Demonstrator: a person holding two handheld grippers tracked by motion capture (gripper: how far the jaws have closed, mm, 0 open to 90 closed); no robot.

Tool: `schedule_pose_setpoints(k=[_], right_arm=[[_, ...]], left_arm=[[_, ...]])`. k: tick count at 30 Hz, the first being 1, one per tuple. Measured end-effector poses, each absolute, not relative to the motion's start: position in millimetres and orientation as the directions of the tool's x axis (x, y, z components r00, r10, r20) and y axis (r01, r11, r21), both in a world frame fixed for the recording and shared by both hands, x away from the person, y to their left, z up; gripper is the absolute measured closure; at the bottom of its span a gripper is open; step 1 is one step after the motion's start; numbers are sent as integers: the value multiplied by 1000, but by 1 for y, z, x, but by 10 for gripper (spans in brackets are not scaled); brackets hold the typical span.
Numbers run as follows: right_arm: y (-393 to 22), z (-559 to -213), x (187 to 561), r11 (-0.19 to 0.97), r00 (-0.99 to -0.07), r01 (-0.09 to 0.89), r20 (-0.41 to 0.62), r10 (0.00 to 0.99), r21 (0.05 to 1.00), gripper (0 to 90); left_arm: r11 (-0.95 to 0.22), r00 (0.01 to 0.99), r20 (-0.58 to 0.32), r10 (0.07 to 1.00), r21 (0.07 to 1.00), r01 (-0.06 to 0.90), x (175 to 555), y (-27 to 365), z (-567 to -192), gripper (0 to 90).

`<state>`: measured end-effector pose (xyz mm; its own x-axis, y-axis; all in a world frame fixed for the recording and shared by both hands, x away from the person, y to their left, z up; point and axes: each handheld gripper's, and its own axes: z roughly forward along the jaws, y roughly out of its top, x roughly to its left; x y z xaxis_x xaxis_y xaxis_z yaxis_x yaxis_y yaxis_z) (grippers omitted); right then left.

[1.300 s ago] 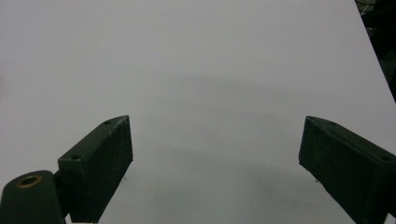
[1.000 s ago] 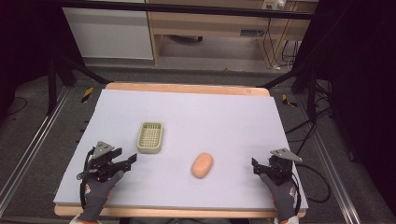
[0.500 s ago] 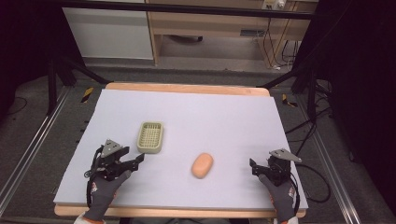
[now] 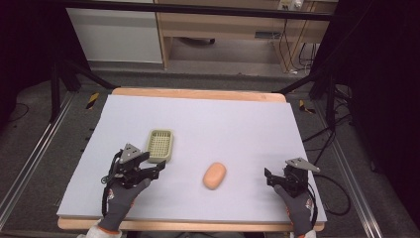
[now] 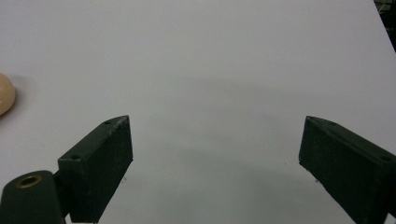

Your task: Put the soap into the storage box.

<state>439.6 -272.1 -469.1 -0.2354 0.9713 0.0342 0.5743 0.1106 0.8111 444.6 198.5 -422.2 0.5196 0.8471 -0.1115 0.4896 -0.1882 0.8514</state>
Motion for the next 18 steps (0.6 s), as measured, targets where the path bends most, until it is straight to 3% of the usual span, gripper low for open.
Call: schedule_pose_setpoints(k=[18], right_arm=[[-271, -469, 440, 106, -227, 570, 32, 973, 815, 92]], left_arm=[[-199, 564, -118, 817, 861, 468, 456, 158, -412, 293]])
